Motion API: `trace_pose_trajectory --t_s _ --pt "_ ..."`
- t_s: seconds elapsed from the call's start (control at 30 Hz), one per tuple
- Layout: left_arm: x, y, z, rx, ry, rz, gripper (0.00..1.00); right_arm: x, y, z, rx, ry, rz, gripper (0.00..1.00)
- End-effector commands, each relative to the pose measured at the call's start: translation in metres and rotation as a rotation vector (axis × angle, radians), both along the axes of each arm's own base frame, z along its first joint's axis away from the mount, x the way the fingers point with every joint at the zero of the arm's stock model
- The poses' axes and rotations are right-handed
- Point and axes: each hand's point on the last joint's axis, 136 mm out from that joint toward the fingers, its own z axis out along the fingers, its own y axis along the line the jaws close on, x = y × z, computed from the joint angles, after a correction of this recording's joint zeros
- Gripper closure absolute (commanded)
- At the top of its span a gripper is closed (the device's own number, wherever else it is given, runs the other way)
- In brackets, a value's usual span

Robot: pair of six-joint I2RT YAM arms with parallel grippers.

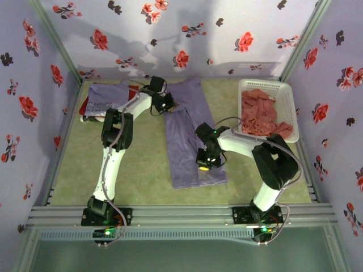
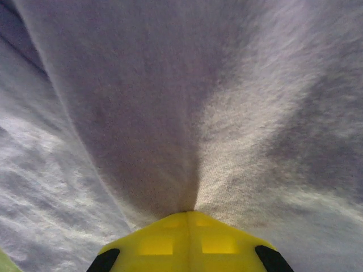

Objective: Fold and stack the t-shirts

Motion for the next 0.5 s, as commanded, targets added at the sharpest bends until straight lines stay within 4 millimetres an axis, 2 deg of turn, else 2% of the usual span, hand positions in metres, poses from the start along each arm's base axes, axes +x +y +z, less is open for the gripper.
trace_pose_trajectory --t_s 0.0,0.17,0.33,0.4,0.47 --pt "-0.005 0.017 -0.019 0.042 0.075 0.02 1.0 -0.006 0.014 -0.007 0.03 0.042 0.011 0.94" --pt "-0.016 0.023 -0.017 0.059 0.094 -0.008 1.0 -0.015 0.033 -0.017 0.039 0.082 0.044 0.95" --pt "-0.03 0.03 -0.005 0.094 0.087 -0.046 0.98 -0.023 0.062 -0.005 0.078 0.074 0.09 0.95" --pt "-0.034 0.035 0.003 0.108 0.066 -0.05 0.94 -0.025 0.063 -0.002 0.067 0.061 0.099 0.95" --pt "-0.038 0.04 0.011 0.127 0.045 -0.055 0.92 -0.026 0.056 -0.001 0.035 0.048 0.093 0.96"
